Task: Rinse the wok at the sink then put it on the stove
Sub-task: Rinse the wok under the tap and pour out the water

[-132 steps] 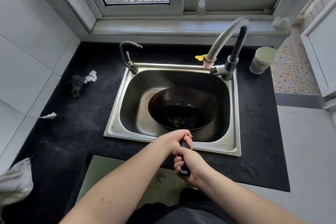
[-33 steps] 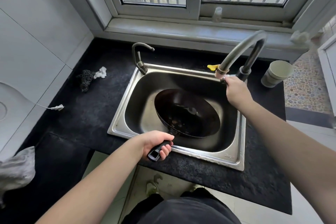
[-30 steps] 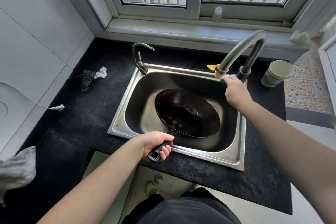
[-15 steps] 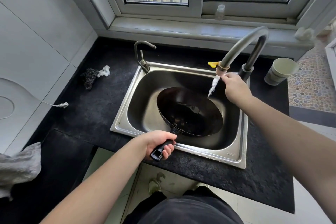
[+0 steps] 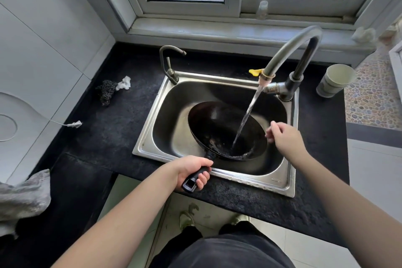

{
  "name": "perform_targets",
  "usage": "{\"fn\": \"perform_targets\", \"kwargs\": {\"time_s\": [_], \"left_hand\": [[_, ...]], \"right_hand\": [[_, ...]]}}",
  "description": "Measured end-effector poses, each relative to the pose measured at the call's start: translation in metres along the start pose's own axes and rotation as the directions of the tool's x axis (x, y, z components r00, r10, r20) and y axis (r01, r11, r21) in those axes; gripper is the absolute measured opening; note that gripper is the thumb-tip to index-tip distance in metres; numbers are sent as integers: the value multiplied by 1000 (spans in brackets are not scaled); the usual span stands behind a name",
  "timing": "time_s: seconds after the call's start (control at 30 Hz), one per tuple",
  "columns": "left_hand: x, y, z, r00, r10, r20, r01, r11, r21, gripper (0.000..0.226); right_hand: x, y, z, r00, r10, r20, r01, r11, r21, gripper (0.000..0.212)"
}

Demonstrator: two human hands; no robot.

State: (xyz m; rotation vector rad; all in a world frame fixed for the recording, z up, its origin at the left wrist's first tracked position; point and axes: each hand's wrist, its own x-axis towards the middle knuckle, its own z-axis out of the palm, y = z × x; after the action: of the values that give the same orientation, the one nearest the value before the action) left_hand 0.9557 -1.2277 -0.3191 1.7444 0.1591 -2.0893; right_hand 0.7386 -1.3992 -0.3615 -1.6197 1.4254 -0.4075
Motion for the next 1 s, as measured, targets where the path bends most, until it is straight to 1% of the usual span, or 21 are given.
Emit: {"fn": "perform_targets", "kwargs": {"time_s": [0.07,0.13,0.23,0.3,0.37,0.43,0.47,0.53,0.57,0.63,0.67,0.77,0.83,0.9,0.93,0.97,1.0], "left_hand": [[0,-3,2,1000,14,-11,-14,1000,6,28],[1,-4,4,1000,25,-15,-25,1000,-1,27],[3,-5,7,1000,22,4,-22,999,-32,30],[5,-6,8,1000,20,14,-20,999,-46,31],[5,-7,7,999,28,15,-27,998,-50,31],[4,-7,8,999,38,28,-36,998,-56,32],[3,-7,8,998,45,42,-43,997,-62,33],[1,-9,7,993,67,94,-56,992,-113,35],[-2,-10,6,987,85,137,-62,984,-165,33],[-7,-12,1,961,145,237,-70,952,-298,26],[-11,-14,-3,948,178,265,-80,935,-345,23],[-18,-12,-19,939,220,265,-101,912,-398,19],[-20,-10,-29,945,196,260,-86,921,-379,19],[-19,-10,-36,958,154,242,-78,952,-296,30],[-18,-11,-39,966,135,218,-80,966,-245,37],[-18,-12,-41,972,125,198,-84,975,-205,38],[-18,-14,-42,976,119,185,-85,980,-181,34]], "right_hand": [[-27,3,11,996,64,67,-68,996,53,43],[-52,6,28,979,109,171,-124,989,81,44],[-84,7,57,914,177,364,-241,960,139,40],[-96,5,73,874,207,440,-330,917,223,38],[-102,-2,84,850,240,470,-414,855,312,42],[-106,-9,95,831,266,488,-466,812,350,47],[-107,-11,101,822,271,501,-477,808,346,48],[-111,-15,113,806,270,527,-493,799,345,45],[-113,-18,118,795,272,542,-513,778,363,41],[-117,-27,125,768,305,563,-587,686,430,35],[-119,-31,129,757,324,567,-617,639,459,35],[-122,-49,141,726,334,601,-676,505,536,45],[-122,-60,149,710,360,606,-703,408,582,47],[-118,-69,155,699,410,586,-714,344,610,48],[-117,-72,157,694,437,572,-716,334,613,49],[-115,-75,158,688,444,574,-721,322,614,51],[-115,-76,161,678,457,576,-729,314,609,52]]}}
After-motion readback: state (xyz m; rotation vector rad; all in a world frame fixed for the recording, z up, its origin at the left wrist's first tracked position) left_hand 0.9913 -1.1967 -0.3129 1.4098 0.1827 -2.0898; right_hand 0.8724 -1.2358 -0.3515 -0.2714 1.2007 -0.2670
